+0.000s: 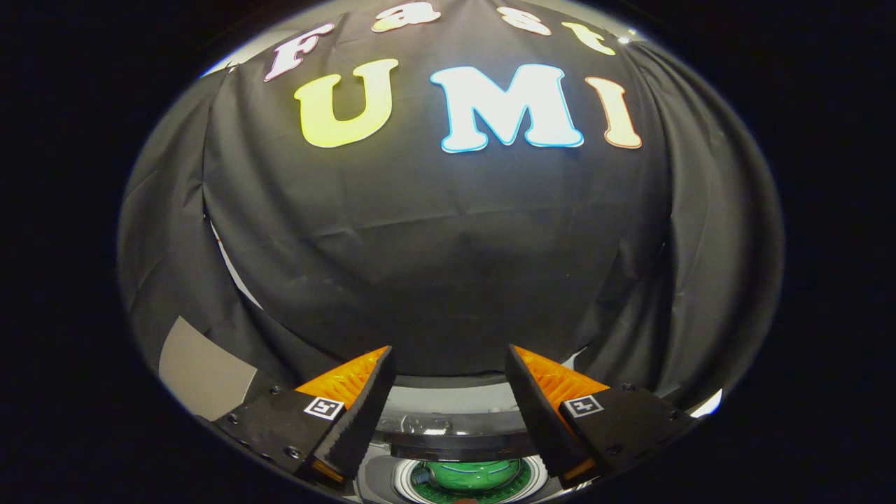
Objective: Put the clothes into the washing machine and then close the washing machine lid.
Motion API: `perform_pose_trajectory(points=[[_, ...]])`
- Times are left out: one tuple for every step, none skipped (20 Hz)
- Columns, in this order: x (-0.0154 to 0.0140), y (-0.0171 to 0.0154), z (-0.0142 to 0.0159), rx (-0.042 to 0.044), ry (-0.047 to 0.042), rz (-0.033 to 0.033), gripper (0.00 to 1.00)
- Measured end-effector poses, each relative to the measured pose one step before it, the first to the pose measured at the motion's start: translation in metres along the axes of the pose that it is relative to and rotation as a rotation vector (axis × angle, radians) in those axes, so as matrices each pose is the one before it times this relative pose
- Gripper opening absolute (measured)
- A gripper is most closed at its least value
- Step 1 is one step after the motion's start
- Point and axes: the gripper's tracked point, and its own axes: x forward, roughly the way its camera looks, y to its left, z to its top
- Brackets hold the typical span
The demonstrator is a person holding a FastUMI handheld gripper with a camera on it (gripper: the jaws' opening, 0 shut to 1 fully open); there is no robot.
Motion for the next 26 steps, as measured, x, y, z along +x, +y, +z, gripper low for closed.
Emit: perform_pose_trajectory(points=[[0.00433, 0.00039, -0.00454, -0.00713, 0.01744, -0.00488, 0.98], [0.00278, 0.00189, -0.00385, -0.00708, 0.01409, 0.00179, 0.98], [0.00286, 0.00163, -0.0037, -0.00837, 0.01109, -0.00212, 0.98], [0.00215, 0.001, -0.00285, -0.00772, 0.00539, -0.00306, 0.98], [0.0012, 0.00161, -0.00313, -0.00759, 0.00721, -0.00244, 0.98], [0.00169, 0.00189, -0.00365, -0.00387, 0.00636, 0.00201, 0.98], [0.00216, 0.00103, -0.00252, -0.00104, 0.00728, 0.00012, 0.98], [0.00108, 0.00068, -0.00267, -0.00052, 0.0085, -0.00122, 0.98], [-0.00036, -0.00057, -0.00193, -0.00105, 0.00684, -0.00114, 0.98], [0.00013, 0.00021, -0.00222, -0.00018, 0.00525, 0.00187, 0.98], [0.00033, 0.00047, -0.00243, 0.00033, 0.00526, 0.00304, 0.98], [0.00103, 0.00045, -0.00216, -0.01018, -0.00195, -0.00415, 0.98], [-0.00058, 0.00064, 0.00055, -0.00053, -0.00951, -0.00205, 0.98], [-0.00004, -0.00015, -0.00487, 0.00466, 0.00523, 0.00088, 0.98], [-0.00232, 0.00006, 0.00184, 0.00216, -0.00503, -0.00072, 0.98], [-0.00053, 0.00049, -0.00154, -0.00398, 0.00292, 0.00002, 0.98], [-0.00008, 0.0003, -0.00067, -0.00105, 0.00375, 0.00041, 0.98], [-0.00082, 0.00021, -0.00145, -0.00073, 0.00077, -0.00006, 0.98], [-0.00137, 0.00039, -0.00023, -0.00552, -0.00105, 0.00237, 0.99], [-0.00107, 0.00066, -0.00036, -0.00133, -0.00648, 0.00209, 0.99], [-0.00264, 0.00009, 0.00006, -0.00139, -0.00609, 0.00143, 0.99], [-0.0024, 0.00071, -0.00401, -0.00014, -0.00348, 0.00077, 0.99], [-0.00232, 0.00029, -0.00157, 0.00044, -0.00477, -0.0003, 0.99], [-0.00297, 0.00049, -0.00233, 0.00015, 0.00005, 0.00062, 0.99], [-0.00325, 0.00049, -0.00292, 0.00117, 0.00064, 0.00001, 0.99], [-0.00386, 0.00022, -0.00289, 0.00045, 0.0001, -0.00025, 0.99]])
